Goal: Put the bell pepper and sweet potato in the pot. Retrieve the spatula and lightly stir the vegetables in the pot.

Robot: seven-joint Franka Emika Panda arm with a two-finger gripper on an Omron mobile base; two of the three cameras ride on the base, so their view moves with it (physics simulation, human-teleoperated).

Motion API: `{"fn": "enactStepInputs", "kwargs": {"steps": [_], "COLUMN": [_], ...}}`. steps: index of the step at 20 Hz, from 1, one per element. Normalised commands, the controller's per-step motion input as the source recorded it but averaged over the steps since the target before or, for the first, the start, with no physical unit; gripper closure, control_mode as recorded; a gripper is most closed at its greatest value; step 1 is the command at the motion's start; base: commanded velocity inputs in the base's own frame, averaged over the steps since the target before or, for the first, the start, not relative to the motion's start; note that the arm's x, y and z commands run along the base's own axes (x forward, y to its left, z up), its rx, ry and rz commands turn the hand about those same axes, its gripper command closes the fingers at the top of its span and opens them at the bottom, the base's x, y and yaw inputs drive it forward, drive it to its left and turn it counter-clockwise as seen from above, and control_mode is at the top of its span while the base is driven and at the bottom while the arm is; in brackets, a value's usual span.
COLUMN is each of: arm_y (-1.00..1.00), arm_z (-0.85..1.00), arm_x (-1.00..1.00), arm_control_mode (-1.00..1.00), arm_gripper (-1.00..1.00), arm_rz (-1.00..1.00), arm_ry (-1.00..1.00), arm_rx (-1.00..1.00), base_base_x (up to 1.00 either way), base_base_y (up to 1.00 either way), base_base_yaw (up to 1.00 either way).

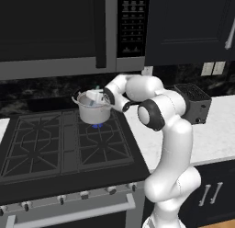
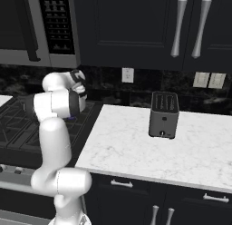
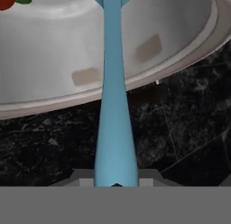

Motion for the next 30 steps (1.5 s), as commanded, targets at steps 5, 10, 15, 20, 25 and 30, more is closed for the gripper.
{"fn": "enactStepInputs", "kwargs": {"steps": [5, 10, 15, 20, 25, 30], "arm_y": [-0.26, -0.11, -0.07, -0.09, -0.01, 0.00], "arm_z": [0.00, -0.01, -0.02, 0.10, 0.18, -0.02], "arm_x": [-0.35, -0.33, -0.17, -0.22, -0.17, -0.04], "arm_control_mode": [-1.00, -1.00, -1.00, -1.00, -1.00, -1.00], "arm_gripper": [1.00, 1.00, 1.00, 1.00, 1.00, 1.00], "arm_rz": [0.00, 0.00, -0.01, -0.04, -0.07, -0.08], "arm_ry": [-0.14, -0.10, -0.05, 0.00, 0.09, 0.11], "arm_rx": [0.00, -0.01, -0.01, 0.00, 0.00, -0.01], "base_base_x": [0.00, 0.00, 0.00, 0.00, 0.00, 0.00], "base_base_y": [0.00, 0.00, 0.00, 0.00, 0.00, 0.00], "base_base_yaw": [0.00, 0.00, 0.00, 0.00, 0.00, 0.00]}}
